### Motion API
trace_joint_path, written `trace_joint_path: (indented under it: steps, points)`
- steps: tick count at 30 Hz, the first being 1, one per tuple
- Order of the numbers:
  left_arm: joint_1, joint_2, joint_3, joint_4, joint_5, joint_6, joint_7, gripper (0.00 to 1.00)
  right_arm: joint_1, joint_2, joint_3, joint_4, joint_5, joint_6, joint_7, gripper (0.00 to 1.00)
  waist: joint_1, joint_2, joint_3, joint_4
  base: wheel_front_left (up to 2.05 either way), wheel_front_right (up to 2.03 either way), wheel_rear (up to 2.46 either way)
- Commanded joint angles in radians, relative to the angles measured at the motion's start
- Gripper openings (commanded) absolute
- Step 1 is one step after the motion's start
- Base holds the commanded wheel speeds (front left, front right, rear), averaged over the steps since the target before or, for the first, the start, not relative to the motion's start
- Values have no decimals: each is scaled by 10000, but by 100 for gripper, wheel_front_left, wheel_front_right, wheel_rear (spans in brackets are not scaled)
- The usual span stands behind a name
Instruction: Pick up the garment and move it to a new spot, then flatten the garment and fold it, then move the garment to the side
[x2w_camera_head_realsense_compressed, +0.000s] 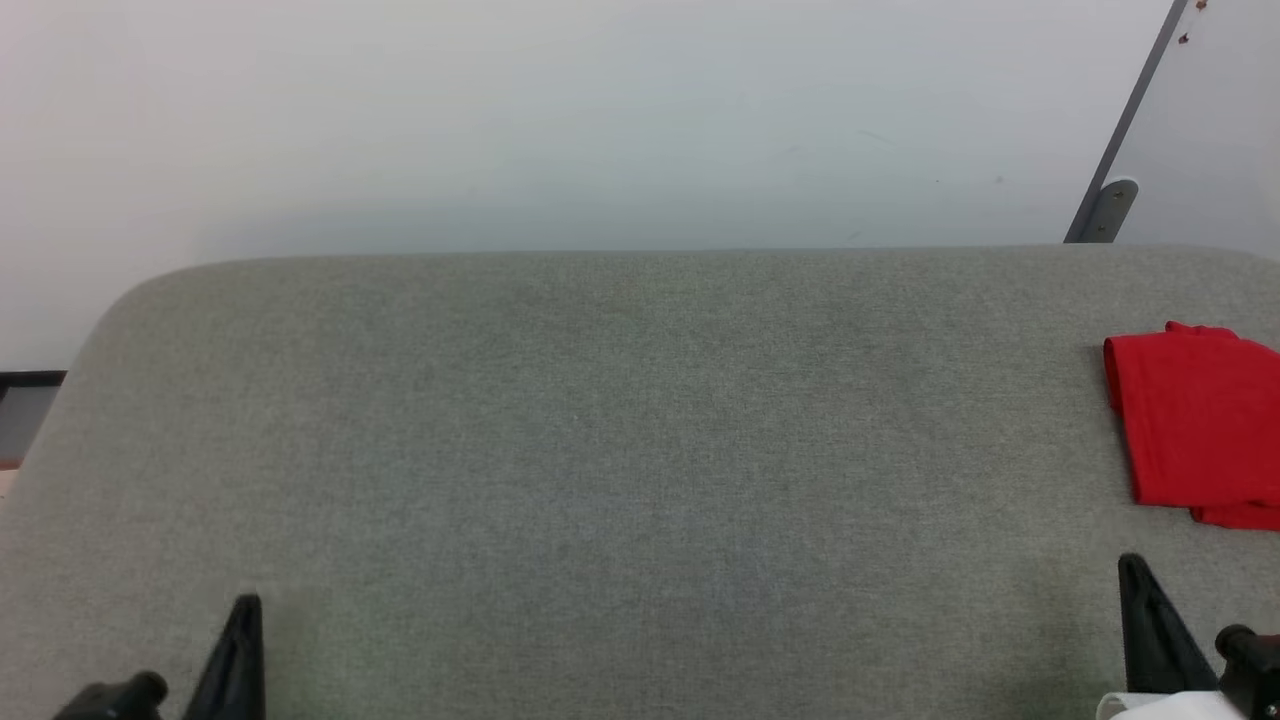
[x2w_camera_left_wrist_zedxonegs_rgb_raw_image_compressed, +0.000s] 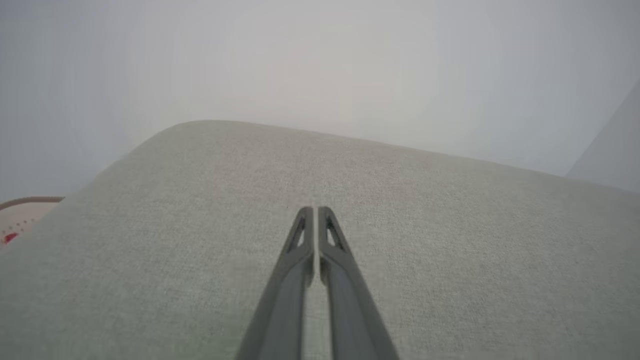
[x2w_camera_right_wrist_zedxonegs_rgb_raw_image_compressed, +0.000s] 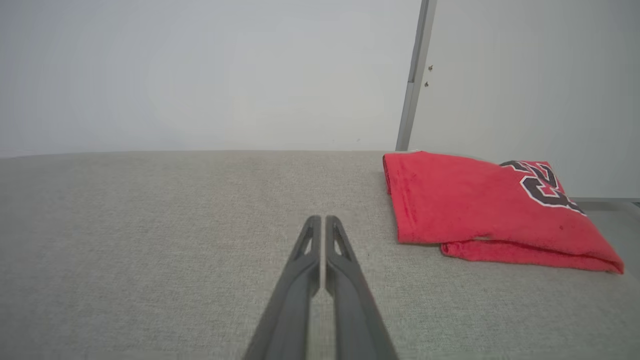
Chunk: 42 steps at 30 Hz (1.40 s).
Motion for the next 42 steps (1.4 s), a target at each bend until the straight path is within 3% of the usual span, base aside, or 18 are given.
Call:
trace_joint_path:
  steps: [1, 42]
  points:
    - [-122, 26, 47, -72, -359, 0, 127, 0, -136, -15, -78, -6, 418, 0, 162, 0, 0, -1, 0, 2, 0, 0, 0]
    - [-899, -962, 114, -154, -5813, 3, 1816, 0, -663, 216, 83, -11, 7289, -6, 1767, 0, 0, -1, 19, 31, 0, 0, 0]
